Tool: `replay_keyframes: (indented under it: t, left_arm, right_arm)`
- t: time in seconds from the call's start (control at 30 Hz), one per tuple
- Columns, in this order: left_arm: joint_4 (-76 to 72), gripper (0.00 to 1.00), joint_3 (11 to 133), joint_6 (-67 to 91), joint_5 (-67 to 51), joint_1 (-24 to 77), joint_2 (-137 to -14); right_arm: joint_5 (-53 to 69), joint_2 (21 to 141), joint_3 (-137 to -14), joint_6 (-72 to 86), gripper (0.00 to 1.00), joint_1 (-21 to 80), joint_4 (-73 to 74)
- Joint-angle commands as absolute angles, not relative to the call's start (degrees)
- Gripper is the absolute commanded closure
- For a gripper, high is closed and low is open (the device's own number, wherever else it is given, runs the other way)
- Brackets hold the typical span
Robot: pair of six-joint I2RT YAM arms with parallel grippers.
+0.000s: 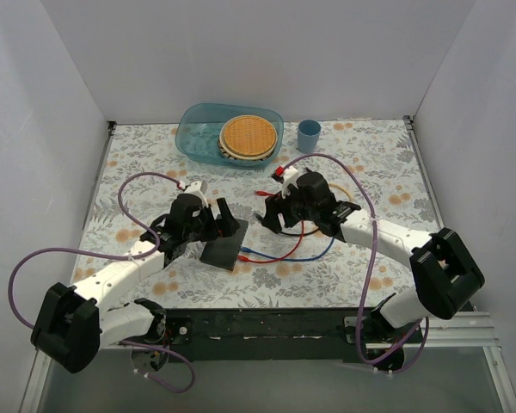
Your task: Insert the plug into the switch port
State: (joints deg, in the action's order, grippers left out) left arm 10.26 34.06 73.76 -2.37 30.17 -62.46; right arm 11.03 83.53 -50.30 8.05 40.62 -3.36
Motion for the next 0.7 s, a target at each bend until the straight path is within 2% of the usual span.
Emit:
replay_keyframes:
  t: [0.0, 0.27, 0.67]
  left_arm:
    - [10.37, 0.02, 35.86, 72.33, -3.34, 30.41, -63.46]
    - [9.75, 0.02, 36.21, 71.19, -4.04, 30.41, -63.37]
    - [10.55, 0.02, 37.35, 69.61, -4.22, 30.41, -63.28]
  right_arm:
    - [11.07, 84.98, -49.66, 8.88, 0.22, 40.61, -8.44]
    - [8.44, 88.76, -56.15, 6.51, 0.23, 40.69, -2.9]
    - [3.87, 93.86, -57.83, 4.4, 0.26, 41.48, -0.79]
